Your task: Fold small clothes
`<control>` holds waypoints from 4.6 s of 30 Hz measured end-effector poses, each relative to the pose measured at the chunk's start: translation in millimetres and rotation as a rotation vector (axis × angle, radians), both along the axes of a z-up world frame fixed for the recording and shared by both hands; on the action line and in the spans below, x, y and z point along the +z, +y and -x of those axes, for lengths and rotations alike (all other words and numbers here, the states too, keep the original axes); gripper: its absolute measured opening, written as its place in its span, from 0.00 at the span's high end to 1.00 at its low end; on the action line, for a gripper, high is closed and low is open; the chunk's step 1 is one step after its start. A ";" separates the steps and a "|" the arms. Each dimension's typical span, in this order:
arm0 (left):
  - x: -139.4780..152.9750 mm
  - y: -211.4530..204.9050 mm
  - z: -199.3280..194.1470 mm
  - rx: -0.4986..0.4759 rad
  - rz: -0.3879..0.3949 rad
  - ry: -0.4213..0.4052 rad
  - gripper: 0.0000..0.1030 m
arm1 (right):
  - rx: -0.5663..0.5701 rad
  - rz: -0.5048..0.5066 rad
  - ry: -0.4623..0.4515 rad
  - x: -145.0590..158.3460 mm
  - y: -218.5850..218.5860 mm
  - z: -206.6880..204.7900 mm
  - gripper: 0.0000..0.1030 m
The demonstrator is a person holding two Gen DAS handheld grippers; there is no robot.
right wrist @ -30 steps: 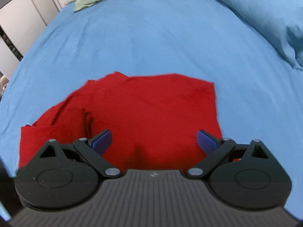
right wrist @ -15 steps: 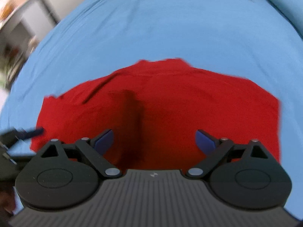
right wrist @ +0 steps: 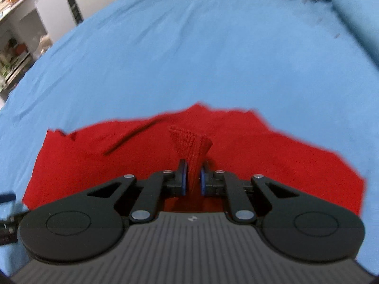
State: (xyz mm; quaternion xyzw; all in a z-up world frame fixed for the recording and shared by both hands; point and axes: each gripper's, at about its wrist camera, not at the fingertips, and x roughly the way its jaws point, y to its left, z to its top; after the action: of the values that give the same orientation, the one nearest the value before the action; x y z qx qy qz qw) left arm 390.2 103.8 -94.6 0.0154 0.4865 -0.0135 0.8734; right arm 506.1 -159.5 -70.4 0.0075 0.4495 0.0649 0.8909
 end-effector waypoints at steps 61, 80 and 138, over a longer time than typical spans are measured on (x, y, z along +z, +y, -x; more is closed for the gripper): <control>42.9 -61.3 14.9 -0.042 0.064 -0.128 0.30 | -0.331 -0.152 -0.188 22.5 -162.2 150.6 0.05; 46.5 -18.3 236.7 0.054 0.063 -0.087 0.28 | -0.203 -0.212 -0.149 75.3 -228.9 394.8 0.03; -6.7 -16.7 310.8 -0.033 0.096 -0.238 0.33 | -0.184 -0.219 -0.120 -7.0 -199.8 530.1 0.13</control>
State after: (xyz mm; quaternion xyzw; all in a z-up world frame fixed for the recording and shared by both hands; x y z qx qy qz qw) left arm 79.4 87.0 -101.3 -0.0171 0.3777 -0.0493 0.9244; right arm -24.0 -359.3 -77.3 0.1421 0.3833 0.0319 0.9121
